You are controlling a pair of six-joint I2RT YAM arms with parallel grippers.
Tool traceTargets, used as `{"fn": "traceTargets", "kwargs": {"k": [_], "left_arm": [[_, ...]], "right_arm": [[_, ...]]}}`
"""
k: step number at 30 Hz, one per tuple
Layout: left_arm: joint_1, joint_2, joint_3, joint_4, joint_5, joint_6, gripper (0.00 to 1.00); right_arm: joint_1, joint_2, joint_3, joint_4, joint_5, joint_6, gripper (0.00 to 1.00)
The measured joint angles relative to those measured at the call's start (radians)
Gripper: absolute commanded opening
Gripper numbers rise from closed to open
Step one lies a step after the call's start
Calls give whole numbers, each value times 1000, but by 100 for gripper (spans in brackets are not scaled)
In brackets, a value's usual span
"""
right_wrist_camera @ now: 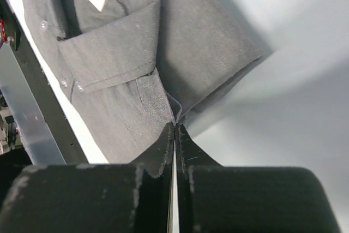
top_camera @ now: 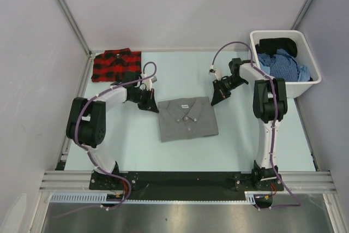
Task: Fold and stack the long sleeve shirts
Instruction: Fold the shirt
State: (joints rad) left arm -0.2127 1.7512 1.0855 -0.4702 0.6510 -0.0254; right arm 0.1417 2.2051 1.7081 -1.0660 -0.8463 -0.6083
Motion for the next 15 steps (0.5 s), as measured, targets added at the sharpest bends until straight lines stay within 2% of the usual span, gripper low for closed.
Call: {"fn": "traceTargets", "kwargs": {"k": [12, 13, 14, 15], "left_arm": [[6, 12, 0, 86, -39, -19, 0], [8, 26, 6, 93, -45, -24, 2], [9, 45, 12, 103, -48, -29, 10], [10, 60, 13, 113, -51, -38, 17]], "right_arm": [[-19, 12, -9, 97, 2, 80, 0], [-20, 12, -12, 111, 5, 93, 0], [-21, 12, -16, 129, 17, 105, 2], [-22, 12, -19, 147, 29, 121, 9]]}}
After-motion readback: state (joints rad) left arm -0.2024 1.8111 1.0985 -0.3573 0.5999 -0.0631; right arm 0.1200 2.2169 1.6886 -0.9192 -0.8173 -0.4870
